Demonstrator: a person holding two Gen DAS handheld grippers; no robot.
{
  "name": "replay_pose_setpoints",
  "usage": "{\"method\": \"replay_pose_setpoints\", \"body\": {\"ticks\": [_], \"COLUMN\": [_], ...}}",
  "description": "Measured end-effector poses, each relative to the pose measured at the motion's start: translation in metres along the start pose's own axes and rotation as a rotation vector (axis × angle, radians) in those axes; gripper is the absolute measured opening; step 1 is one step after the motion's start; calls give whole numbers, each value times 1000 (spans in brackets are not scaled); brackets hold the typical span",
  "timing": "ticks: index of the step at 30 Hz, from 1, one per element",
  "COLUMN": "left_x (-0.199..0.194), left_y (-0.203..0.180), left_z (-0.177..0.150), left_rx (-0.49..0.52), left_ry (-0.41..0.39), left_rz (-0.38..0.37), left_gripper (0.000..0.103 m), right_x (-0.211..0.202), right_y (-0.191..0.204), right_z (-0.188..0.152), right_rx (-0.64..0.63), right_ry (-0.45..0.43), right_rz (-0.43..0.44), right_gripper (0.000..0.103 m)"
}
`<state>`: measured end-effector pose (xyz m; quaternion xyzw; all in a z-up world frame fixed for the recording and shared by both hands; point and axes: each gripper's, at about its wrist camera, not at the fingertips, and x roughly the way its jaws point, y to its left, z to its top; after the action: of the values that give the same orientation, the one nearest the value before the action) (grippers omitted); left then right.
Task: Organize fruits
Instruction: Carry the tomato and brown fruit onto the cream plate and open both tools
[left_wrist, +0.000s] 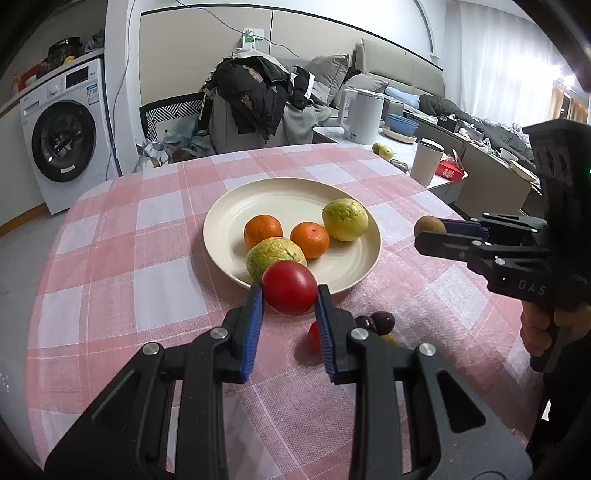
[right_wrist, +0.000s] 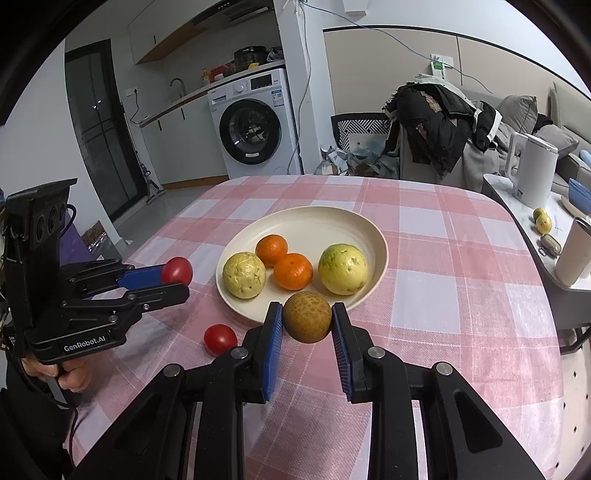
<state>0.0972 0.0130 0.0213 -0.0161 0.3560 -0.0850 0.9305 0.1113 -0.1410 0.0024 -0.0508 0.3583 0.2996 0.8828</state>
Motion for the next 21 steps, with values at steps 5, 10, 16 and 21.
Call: {"method": "replay_pose_setpoints", "body": {"ticks": [5, 10, 16, 21], "left_x": [3, 7, 11, 14], "left_y": [-3, 0, 7, 13], "left_z": [3, 7, 11, 14], "left_rx": [6, -8, -19, -20], "left_ry": [-4, -2, 1, -10], "left_rz": [13, 13, 35, 72], "left_gripper": [25, 25, 25, 25], "right_x": [3, 9, 12, 18], "right_y": [4, 5, 6, 2], "right_z": [4, 7, 11, 15], "right_rx": [-9, -5, 11, 44], "right_ry": [-1, 8, 3, 0], "right_rz": [5, 8, 20, 28], "right_gripper": [27, 27, 27, 27]}}
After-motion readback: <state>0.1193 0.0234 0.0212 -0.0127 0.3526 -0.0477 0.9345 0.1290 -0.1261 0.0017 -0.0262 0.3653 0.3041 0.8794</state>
